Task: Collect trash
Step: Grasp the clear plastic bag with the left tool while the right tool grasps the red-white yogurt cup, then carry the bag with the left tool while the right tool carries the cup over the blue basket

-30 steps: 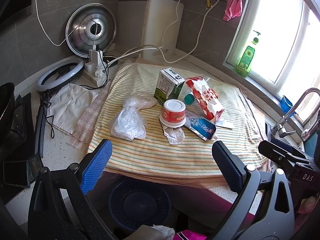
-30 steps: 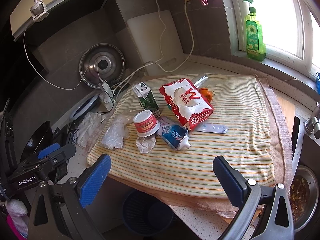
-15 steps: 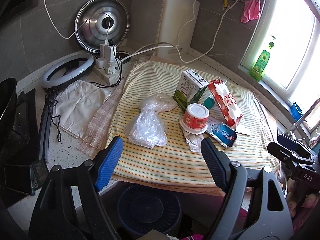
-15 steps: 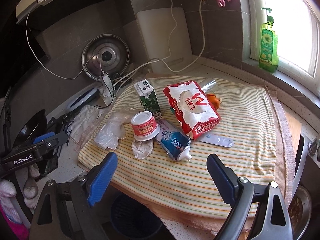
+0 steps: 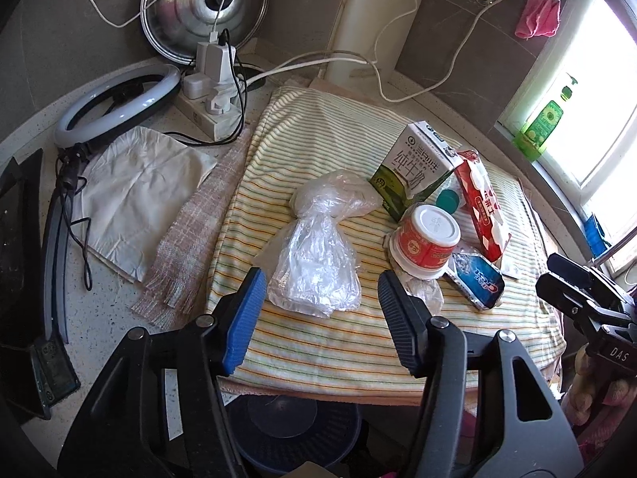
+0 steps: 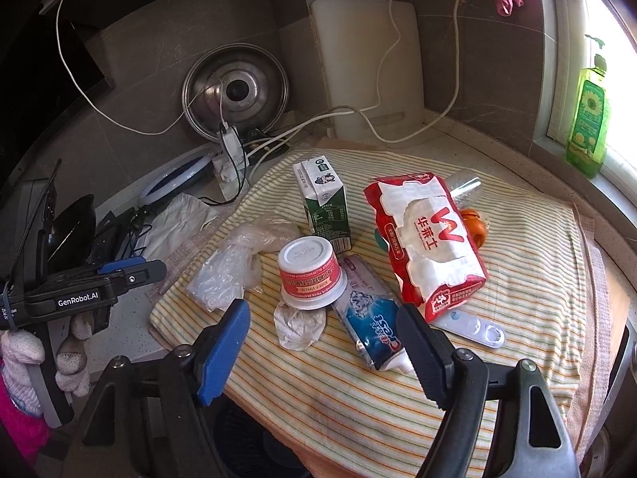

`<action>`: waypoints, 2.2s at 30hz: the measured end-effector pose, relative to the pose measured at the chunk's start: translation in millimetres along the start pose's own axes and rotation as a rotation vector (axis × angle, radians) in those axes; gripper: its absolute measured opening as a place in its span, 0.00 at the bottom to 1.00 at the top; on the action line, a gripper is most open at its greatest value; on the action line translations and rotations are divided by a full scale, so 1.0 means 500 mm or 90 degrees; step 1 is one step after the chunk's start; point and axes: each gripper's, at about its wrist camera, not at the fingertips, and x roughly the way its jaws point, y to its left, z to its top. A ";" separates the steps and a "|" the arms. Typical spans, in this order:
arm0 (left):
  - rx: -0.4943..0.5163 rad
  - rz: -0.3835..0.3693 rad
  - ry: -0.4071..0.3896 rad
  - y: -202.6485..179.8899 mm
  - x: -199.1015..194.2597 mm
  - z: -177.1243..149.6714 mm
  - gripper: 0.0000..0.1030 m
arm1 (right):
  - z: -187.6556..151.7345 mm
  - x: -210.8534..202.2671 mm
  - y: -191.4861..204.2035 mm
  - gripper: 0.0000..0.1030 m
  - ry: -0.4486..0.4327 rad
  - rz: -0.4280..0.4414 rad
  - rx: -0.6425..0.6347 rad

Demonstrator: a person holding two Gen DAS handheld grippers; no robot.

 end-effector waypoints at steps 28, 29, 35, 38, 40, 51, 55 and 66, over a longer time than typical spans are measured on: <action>0.015 0.003 0.109 0.006 0.229 0.087 0.28 | 0.064 0.274 0.041 0.64 0.142 -0.003 -0.062; 0.016 0.003 0.112 0.006 0.234 0.087 0.26 | 0.064 0.278 0.040 0.64 0.145 -0.005 -0.063; 0.018 -0.003 0.099 0.002 0.232 0.088 0.14 | 0.066 0.288 0.041 0.62 0.148 -0.008 -0.068; 0.019 -0.007 0.091 -0.001 0.221 0.085 0.11 | 0.065 0.285 0.040 0.62 0.145 -0.002 -0.064; 0.022 -0.006 0.083 -0.004 0.205 0.080 0.10 | 0.065 0.282 0.039 0.62 0.142 0.000 -0.061; 0.049 0.011 0.030 -0.007 0.113 0.066 0.09 | 0.073 0.206 0.044 0.61 0.095 0.009 -0.054; 0.047 0.018 0.015 0.008 0.072 0.047 0.09 | 0.068 0.166 0.046 0.61 0.078 0.014 -0.055; 0.043 0.040 -0.013 0.062 -0.045 -0.044 0.09 | 0.000 0.040 0.078 0.61 0.047 0.035 -0.068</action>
